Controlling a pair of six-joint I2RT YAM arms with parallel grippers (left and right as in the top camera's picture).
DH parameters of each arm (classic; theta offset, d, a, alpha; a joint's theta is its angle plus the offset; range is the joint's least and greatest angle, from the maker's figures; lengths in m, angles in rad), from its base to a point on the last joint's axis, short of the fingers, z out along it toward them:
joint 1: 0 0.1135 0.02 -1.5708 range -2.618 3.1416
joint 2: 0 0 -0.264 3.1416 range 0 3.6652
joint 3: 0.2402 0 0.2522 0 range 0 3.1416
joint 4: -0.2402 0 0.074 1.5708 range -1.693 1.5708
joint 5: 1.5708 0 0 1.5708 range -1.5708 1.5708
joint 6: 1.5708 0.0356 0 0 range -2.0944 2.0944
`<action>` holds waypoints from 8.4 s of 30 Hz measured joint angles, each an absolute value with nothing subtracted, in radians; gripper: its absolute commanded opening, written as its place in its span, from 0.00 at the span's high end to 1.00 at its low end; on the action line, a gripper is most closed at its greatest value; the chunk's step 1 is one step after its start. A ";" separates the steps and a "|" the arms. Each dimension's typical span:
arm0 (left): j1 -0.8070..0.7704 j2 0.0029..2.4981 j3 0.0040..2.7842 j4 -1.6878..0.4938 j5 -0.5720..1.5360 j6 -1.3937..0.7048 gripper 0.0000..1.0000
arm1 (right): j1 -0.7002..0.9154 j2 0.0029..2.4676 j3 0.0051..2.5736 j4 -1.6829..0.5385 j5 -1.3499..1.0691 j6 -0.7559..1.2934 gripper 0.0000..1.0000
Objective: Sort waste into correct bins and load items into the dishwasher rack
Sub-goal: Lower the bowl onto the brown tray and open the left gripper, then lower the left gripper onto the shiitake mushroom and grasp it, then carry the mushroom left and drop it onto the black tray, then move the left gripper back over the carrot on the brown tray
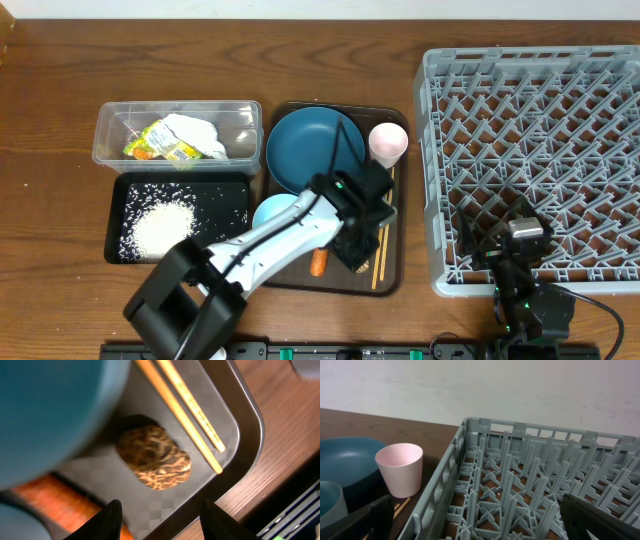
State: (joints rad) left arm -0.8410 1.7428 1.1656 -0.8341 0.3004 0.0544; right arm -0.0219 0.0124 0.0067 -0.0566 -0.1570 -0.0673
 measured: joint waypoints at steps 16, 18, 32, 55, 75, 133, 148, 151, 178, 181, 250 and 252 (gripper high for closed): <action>-0.949 1.744 1.166 -0.799 0.113 0.253 0.42 | -0.022 0.012 0.007 -0.057 -0.157 -0.067 0.01; -0.949 1.744 1.166 -0.776 0.099 0.259 0.42 | -0.022 0.012 0.007 -0.057 -0.157 -0.067 0.01; -0.945 1.744 1.166 -0.747 0.078 0.198 0.41 | -0.022 0.012 0.007 -0.057 -0.157 -0.067 0.01; -0.945 1.783 1.166 -0.745 0.099 0.180 0.42 | -0.022 0.012 0.007 -0.057 -0.157 -0.067 0.01; -0.937 1.836 1.220 -0.867 0.113 0.189 0.41 | -0.022 0.012 0.007 -0.057 -0.157 -0.067 0.01; -0.918 1.964 1.375 -0.991 0.124 0.157 0.94 | -0.022 0.012 0.007 -0.057 -0.157 -0.067 0.01; -0.836 1.762 1.381 -1.098 0.039 0.114 0.94 | -0.022 0.012 0.007 -0.057 -0.157 -0.067 0.01; -0.756 1.694 1.381 -1.108 0.023 0.094 0.94 | -0.022 0.012 0.007 -0.057 -0.157 -0.067 0.01; 0.118 1.625 1.271 -1.094 -0.031 -0.184 0.93 | -0.022 0.012 0.007 -0.057 -0.157 -0.067 0.01; 0.117 1.625 1.268 -1.093 -0.026 -0.184 0.66 | -0.022 0.012 0.007 -0.057 -0.157 -0.067 0.01; -0.737 1.644 0.962 -0.827 0.239 -0.236 0.14 | -0.022 0.012 0.007 -0.057 -0.157 -0.067 0.01; -0.737 1.644 0.963 -0.829 0.241 -0.238 0.16 | -0.022 0.012 0.007 -0.057 -0.157 -0.067 0.01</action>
